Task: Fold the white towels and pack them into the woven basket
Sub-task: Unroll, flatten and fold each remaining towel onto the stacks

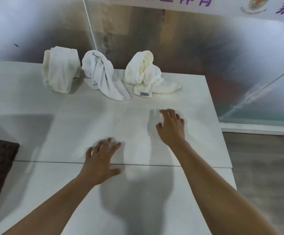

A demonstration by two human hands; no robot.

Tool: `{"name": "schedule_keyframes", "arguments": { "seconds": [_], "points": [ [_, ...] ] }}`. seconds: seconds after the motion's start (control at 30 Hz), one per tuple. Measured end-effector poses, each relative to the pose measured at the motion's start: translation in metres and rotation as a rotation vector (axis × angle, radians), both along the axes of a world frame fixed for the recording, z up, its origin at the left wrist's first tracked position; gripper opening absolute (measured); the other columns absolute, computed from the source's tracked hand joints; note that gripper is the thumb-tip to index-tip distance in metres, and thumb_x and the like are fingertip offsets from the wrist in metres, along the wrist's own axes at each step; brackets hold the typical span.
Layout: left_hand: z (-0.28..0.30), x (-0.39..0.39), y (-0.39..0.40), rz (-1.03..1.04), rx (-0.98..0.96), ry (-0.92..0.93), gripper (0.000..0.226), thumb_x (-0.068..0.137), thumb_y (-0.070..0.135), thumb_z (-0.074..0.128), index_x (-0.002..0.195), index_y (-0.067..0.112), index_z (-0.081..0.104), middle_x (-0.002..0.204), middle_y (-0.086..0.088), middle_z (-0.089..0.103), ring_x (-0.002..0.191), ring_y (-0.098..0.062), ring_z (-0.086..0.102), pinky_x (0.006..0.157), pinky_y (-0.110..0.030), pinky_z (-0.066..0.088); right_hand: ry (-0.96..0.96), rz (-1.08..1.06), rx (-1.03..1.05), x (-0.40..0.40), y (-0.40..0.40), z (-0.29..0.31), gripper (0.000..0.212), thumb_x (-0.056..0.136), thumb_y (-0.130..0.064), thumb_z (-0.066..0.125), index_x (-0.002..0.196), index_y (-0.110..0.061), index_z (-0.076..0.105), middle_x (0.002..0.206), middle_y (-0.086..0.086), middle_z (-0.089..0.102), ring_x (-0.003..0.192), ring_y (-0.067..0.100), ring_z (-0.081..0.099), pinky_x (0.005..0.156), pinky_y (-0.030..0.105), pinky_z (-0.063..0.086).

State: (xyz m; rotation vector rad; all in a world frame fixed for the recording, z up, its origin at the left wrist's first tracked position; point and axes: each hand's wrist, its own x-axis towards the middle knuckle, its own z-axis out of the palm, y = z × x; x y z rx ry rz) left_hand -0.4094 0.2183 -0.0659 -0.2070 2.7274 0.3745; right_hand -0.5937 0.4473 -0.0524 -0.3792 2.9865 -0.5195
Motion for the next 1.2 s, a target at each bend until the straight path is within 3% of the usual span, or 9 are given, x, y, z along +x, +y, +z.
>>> {"name": "schedule_keyframes", "arguments": {
  "seconds": [0.1,0.27,0.4,0.53,0.67,0.83,0.97,1.1,1.2],
  "points": [
    [-0.014,0.002,-0.003,-0.001,-0.004,-0.064,0.106,0.078,0.076,0.059,0.152,0.053,-0.013,0.164,0.011,-0.026,0.153,-0.021,-0.017,0.123,-0.052,-0.004,0.047,-0.057,0.026,-0.05,-0.005,-0.005,0.062,0.091,-0.025,0.061,0.15,-0.024,0.042,0.156,0.01,0.036,0.136,0.034,0.042,0.111,0.045,0.03],
    [-0.018,0.003,-0.002,0.006,0.011,-0.047,0.108,0.078,0.073,0.063,0.148,0.057,-0.018,0.158,0.016,-0.036,0.15,-0.016,-0.028,0.122,-0.05,-0.011,-0.279,-0.422,-0.435,-0.117,-0.013,-0.006,0.07,0.092,-0.04,0.062,0.154,-0.039,0.028,0.155,0.008,0.035,0.132,0.032,0.049,0.114,0.047,0.037],
    [-0.021,0.005,-0.004,0.006,0.035,-0.025,0.107,0.079,0.073,0.062,0.145,0.061,-0.021,0.156,0.019,-0.038,0.147,-0.014,-0.033,0.122,-0.05,-0.012,-0.297,-0.326,-0.506,-0.137,-0.018,-0.014,0.059,0.095,-0.038,0.061,0.151,-0.035,0.042,0.155,0.0,0.042,0.137,0.023,0.047,0.114,0.043,0.038],
    [-0.021,0.005,-0.006,0.0,0.036,-0.031,0.107,0.079,0.073,0.062,0.144,0.062,-0.022,0.156,0.02,-0.039,0.147,-0.013,-0.034,0.122,-0.049,-0.012,-0.202,-0.389,-0.639,-0.13,-0.021,-0.02,0.034,0.098,-0.028,0.059,0.132,-0.029,0.064,0.133,-0.002,0.064,0.12,0.015,0.061,0.095,0.026,0.05],
    [-0.02,0.004,-0.005,0.008,0.038,-0.035,0.108,0.078,0.073,0.062,0.146,0.06,-0.02,0.158,0.018,-0.036,0.148,-0.016,-0.031,0.122,-0.051,-0.011,-0.122,-0.469,-0.721,-0.087,-0.017,-0.001,0.024,0.096,-0.015,0.059,0.101,-0.03,0.077,0.1,-0.009,0.074,0.086,0.001,0.066,0.06,0.0,0.04],
    [-0.015,0.0,-0.003,0.019,0.021,-0.074,0.11,0.075,0.076,0.062,0.149,0.058,-0.018,0.161,0.015,-0.031,0.152,-0.019,-0.021,0.123,-0.052,-0.006,-0.204,-0.462,-0.837,-0.004,-0.008,0.023,0.026,0.089,-0.008,0.064,0.088,-0.031,0.076,0.083,-0.012,0.071,0.067,0.002,0.062,0.058,0.015,0.044],
    [-0.002,-0.001,0.008,0.044,-0.001,-0.076,0.101,0.082,0.065,0.063,0.156,0.047,-0.003,0.167,0.008,-0.014,0.155,-0.024,-0.002,0.122,-0.051,0.011,-0.248,-0.484,-0.93,0.06,0.002,0.054,0.025,0.089,-0.005,0.065,0.096,-0.028,0.074,0.081,-0.007,0.07,0.063,0.014,0.061,0.06,0.029,0.05],
    [0.022,0.019,0.043,0.071,0.136,0.132,0.098,0.087,0.05,0.065,0.159,0.04,-0.001,0.168,0.002,0.01,0.151,-0.025,0.021,0.115,-0.046,0.03,-0.28,-0.557,-1.045,0.114,0.013,0.091,0.026,0.087,-0.005,0.07,0.099,-0.027,0.072,0.088,0.001,0.075,0.076,0.018,0.071,0.07,0.023,0.055],
    [0.04,0.032,0.068,0.145,0.236,0.316,0.113,0.077,0.048,0.076,0.16,0.035,0.0,0.165,-0.001,0.02,0.144,-0.024,0.034,0.108,-0.044,0.043,-0.319,-0.622,-1.121,0.156,0.016,0.113,0.021,0.087,-0.005,0.074,0.095,-0.025,0.075,0.082,0.009,0.073,0.078,0.022,0.072,0.078,0.033,0.058]
  ]
}}
